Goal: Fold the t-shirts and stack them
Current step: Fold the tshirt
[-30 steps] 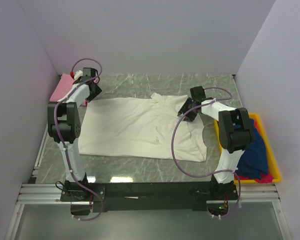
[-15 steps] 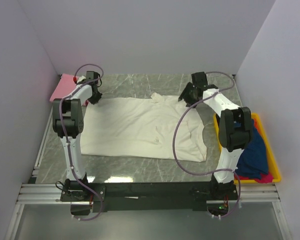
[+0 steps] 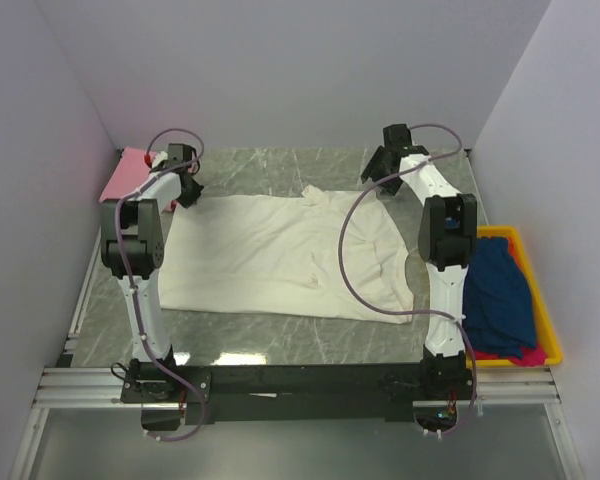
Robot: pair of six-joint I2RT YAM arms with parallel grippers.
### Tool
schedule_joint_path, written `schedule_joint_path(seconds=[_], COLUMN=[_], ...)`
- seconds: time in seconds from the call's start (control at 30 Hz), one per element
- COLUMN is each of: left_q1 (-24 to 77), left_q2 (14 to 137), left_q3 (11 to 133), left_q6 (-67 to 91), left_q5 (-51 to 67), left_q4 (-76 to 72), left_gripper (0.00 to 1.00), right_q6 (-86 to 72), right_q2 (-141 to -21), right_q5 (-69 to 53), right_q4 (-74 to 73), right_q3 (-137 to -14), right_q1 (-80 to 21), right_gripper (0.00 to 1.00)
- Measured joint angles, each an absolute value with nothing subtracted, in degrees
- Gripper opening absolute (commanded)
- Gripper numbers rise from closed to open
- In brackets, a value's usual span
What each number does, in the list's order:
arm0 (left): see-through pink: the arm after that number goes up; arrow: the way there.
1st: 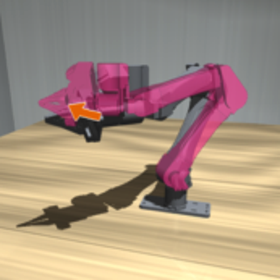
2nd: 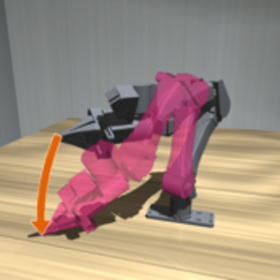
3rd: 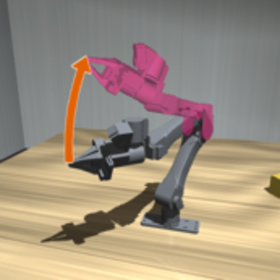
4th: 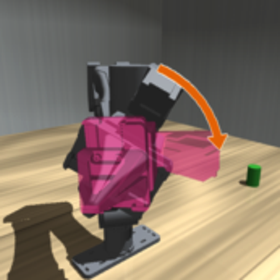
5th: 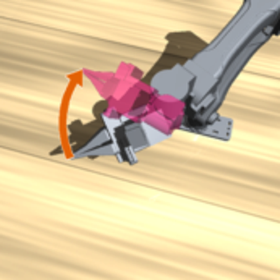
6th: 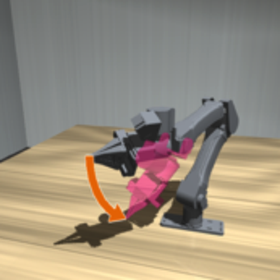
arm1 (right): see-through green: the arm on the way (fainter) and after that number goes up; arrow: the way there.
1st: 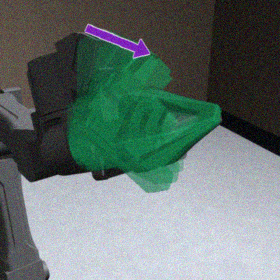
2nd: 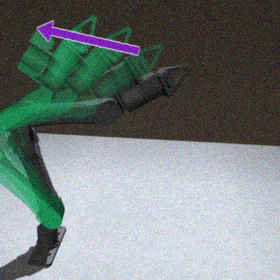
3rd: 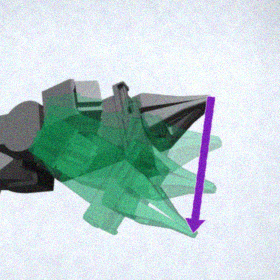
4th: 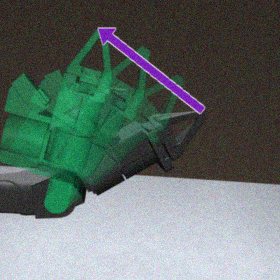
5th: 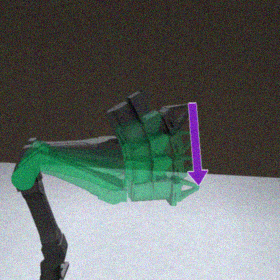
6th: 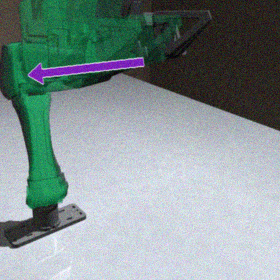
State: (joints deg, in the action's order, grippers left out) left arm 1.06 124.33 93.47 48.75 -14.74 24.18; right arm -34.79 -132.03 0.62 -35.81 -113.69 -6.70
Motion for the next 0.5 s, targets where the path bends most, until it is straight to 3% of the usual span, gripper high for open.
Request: schedule_joint_path(seconds=[0.4,0.43,0.47,0.5], left_q1=[1.1,1.1,1.1,1.1], left_q2=[122.6,122.6,122.6,122.6], left_q3=[93.1,93.1,93.1,93.1], left_q6=[48.8,48.8,48.7,48.4], left_q5=[-13.2,-13.3,-13.3,-13.4], left_q4=[22.1,22.1,22.1,22.3], left_gripper=[0.02,0.10,0.27,0.35], right_q6=[-36.6,-36.7,-37.0,-37.2], right_q2=[-134.3,-134.3,-134.4,-134.5], right_q5=[0.4,0.0,-0.3,-0.6], right_q4=[-38.1,-38.0,-38.0,-38.0], right_q3=[-113.5,-113.5,-113.5,-113.5], right_q1=[-6.0,-6.0,-6.0,-6.0], right_gripper=[0.50,0.49,0.44,0.42])
